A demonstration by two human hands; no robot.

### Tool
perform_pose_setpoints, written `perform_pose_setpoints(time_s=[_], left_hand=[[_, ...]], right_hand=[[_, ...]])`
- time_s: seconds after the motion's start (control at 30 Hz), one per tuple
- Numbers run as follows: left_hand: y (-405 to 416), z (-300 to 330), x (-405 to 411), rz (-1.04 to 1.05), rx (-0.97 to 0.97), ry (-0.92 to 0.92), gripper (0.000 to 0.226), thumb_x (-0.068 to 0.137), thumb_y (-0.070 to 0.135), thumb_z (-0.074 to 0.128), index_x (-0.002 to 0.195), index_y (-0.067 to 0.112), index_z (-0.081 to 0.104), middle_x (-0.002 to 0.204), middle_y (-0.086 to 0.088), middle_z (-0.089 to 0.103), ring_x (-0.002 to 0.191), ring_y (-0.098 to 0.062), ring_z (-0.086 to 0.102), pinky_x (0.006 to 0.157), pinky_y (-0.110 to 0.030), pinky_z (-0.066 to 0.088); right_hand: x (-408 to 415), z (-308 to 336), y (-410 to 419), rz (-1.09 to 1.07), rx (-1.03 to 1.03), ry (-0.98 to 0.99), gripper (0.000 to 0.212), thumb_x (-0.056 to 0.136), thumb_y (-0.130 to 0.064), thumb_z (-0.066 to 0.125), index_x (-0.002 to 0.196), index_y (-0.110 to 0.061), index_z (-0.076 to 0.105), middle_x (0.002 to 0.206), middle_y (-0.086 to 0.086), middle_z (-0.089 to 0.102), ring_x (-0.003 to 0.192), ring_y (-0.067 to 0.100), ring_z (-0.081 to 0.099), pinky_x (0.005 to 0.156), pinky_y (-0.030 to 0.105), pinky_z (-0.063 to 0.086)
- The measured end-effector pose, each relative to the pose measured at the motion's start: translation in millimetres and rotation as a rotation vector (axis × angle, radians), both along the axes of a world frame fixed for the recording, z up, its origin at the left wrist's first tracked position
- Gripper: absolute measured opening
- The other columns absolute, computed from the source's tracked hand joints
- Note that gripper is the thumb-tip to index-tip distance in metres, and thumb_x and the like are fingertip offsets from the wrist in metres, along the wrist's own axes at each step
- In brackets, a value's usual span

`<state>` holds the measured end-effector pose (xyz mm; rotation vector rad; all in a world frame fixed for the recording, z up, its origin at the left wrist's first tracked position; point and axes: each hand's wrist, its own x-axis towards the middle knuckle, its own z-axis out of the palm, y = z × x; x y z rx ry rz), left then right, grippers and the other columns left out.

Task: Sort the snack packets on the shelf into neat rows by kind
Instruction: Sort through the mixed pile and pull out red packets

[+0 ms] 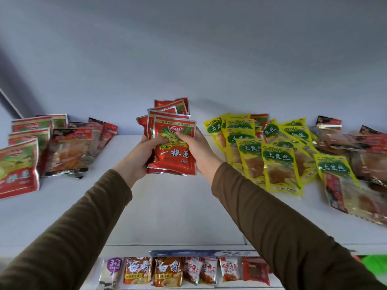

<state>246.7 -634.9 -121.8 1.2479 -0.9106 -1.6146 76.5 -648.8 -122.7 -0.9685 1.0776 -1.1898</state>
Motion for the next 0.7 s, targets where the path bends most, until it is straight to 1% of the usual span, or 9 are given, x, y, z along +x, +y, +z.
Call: perform_pose_setpoints(time_s=[0.07,0.13,0.23,0.33,0.43,0.53,0.6,0.63,0.7], left_hand=[[-2,-1,21,0.012,0.003,-0.01,0.051,0.086,0.027,0.081,0.129,0.031,0.055,0.11,-0.008,0.078,0.095,-0.034,0.077,0.068,-0.043,0.062],[-4,-1,42,0.011,0.007,-0.019,0.05,0.087,0.026,0.08,0.13,0.029,0.055,0.109,-0.008,0.078,0.094,-0.034,0.077,0.067,-0.042,0.062],[-7,0,77,0.0,0.029,-0.052,0.047,0.087,0.026,0.08,0.126,0.028,0.056,0.105,-0.007,0.079,0.091,-0.033,0.078,0.065,-0.042,0.062],[-11,1,111,0.002,0.056,-0.097,0.045,0.086,0.028,0.081,0.123,0.028,0.056,0.099,-0.006,0.08,0.087,-0.032,0.078,0.063,-0.042,0.062],[-15,1,135,-0.001,0.071,-0.13,0.047,0.085,0.025,0.083,0.123,0.029,0.055,0.098,-0.006,0.08,0.085,-0.032,0.078,0.062,-0.043,0.063],[-22,-1,151,0.015,0.087,-0.179,0.055,0.084,0.021,0.084,0.128,0.03,0.052,0.11,-0.01,0.076,0.089,-0.035,0.078,0.071,-0.05,0.064],[-26,-4,158,0.016,0.111,-0.196,0.052,0.083,0.02,0.084,0.125,0.03,0.055,0.111,-0.009,0.075,0.088,-0.034,0.078,0.074,-0.053,0.063],[-28,-5,160,0.017,0.123,-0.203,0.049,0.083,0.02,0.084,0.122,0.031,0.056,0.11,-0.009,0.076,0.085,-0.034,0.078,0.073,-0.053,0.063],[-31,-10,164,0.025,0.137,-0.224,0.043,0.084,0.021,0.084,0.116,0.034,0.057,0.107,-0.007,0.076,0.077,-0.031,0.078,0.066,-0.049,0.063]], right_hand=[[23,-4,-3,0.0,0.014,-0.009,0.038,0.09,-0.027,0.076,0.123,-0.022,0.058,0.109,0.005,0.075,0.089,0.024,0.076,0.076,0.041,0.063],[46,-7,-5,-0.003,0.024,-0.02,0.039,0.09,-0.027,0.076,0.124,-0.022,0.057,0.11,0.006,0.074,0.093,0.026,0.075,0.082,0.045,0.062],[82,-12,-6,-0.013,0.043,-0.003,0.034,0.091,-0.032,0.074,0.121,-0.025,0.059,0.108,0.003,0.075,0.09,0.023,0.076,0.078,0.041,0.063],[116,-17,-5,-0.023,0.049,0.004,0.034,0.092,-0.036,0.072,0.121,-0.025,0.06,0.109,0.002,0.075,0.093,0.024,0.075,0.084,0.046,0.061],[142,-21,-6,-0.03,0.072,0.004,0.035,0.092,-0.037,0.072,0.123,-0.025,0.06,0.111,0.003,0.075,0.095,0.025,0.075,0.086,0.048,0.061],[160,-27,-9,-0.039,0.098,0.001,0.039,0.093,-0.034,0.071,0.127,-0.02,0.058,0.113,0.006,0.074,0.097,0.027,0.074,0.086,0.047,0.06],[169,-31,-12,-0.042,0.106,0.011,0.039,0.094,-0.031,0.071,0.128,-0.017,0.059,0.114,0.007,0.074,0.096,0.026,0.075,0.082,0.042,0.062],[172,-33,-14,-0.042,0.108,0.022,0.039,0.094,-0.03,0.071,0.128,-0.016,0.058,0.114,0.007,0.073,0.097,0.025,0.074,0.082,0.042,0.061],[177,-37,-19,-0.041,0.119,0.061,0.039,0.093,-0.03,0.071,0.127,-0.017,0.056,0.115,0.006,0.072,0.099,0.025,0.073,0.088,0.045,0.06]])
